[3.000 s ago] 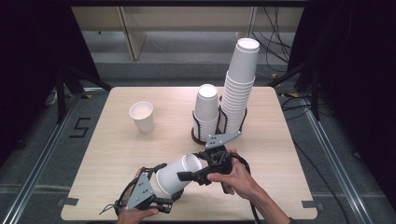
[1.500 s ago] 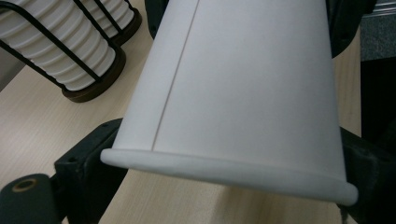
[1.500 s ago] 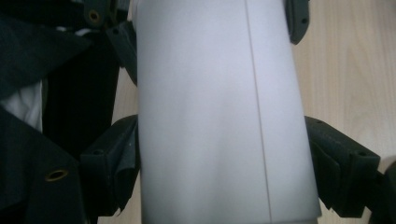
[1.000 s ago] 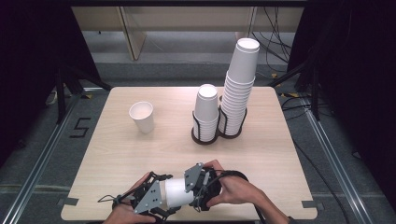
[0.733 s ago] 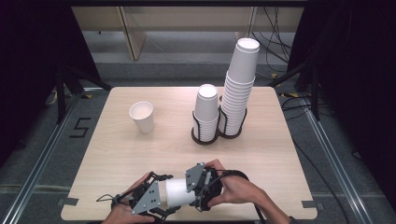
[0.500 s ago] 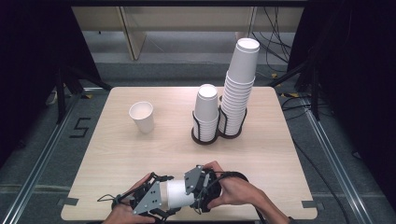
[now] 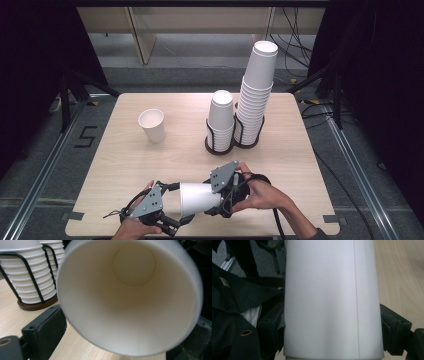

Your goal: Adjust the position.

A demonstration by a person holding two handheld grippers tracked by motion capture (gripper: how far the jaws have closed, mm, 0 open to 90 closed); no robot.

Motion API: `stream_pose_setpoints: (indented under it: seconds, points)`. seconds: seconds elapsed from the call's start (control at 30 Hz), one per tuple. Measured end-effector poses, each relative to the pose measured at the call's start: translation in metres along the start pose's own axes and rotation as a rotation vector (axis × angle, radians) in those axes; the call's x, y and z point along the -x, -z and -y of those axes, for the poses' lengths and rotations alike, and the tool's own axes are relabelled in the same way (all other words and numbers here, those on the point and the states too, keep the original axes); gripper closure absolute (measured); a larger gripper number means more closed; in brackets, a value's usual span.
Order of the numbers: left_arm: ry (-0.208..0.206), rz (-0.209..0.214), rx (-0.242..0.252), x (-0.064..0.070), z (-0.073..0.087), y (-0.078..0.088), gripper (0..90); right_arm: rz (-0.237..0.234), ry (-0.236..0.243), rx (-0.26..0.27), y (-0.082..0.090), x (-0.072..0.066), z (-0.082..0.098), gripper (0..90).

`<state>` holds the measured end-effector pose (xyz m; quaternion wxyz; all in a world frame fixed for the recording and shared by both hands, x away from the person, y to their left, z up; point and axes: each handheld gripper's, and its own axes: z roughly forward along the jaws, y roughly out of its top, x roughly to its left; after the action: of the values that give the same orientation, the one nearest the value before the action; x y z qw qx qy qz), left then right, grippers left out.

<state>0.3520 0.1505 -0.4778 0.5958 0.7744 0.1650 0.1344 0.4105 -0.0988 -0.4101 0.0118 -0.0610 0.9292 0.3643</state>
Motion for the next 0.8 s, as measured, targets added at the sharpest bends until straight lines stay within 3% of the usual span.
stream_pose_setpoints:
  seconds: [0.03,0.13,0.4,0.53,0.7,0.8]
  points:
    - [0.004,-0.001,-0.011,0.0003,0.0003,0.0001,9.0,-0.016,-0.024,0.023,0.0016,-0.0006,0.0002,22.4]
    - [0.016,-0.007,-0.01,0.001,0.0003,-0.0009,14.7,-0.025,-0.032,0.055,0.0039,0.001,0.0007,22.4]
    - [0.072,0.037,0.044,-0.0002,-0.0029,0.0019,13.1,-0.045,-0.035,0.108,0.0054,0.0026,0.0011,22.3]
    - [0.109,0.077,0.11,-0.002,-0.0049,0.0037,10.7,-0.055,-0.037,0.131,0.0054,0.0029,0.002,22.3]
    - [0.1,0.071,0.106,0.0007,-0.0065,0.0047,6.6,-0.073,-0.026,0.133,0.0012,0.0016,0.0009,22.3]
    - [0.1,0.081,0.13,0.001,-0.0065,0.0034,5.3,-0.085,-0.029,0.124,-0.0035,0.0009,0.0017,22.4]
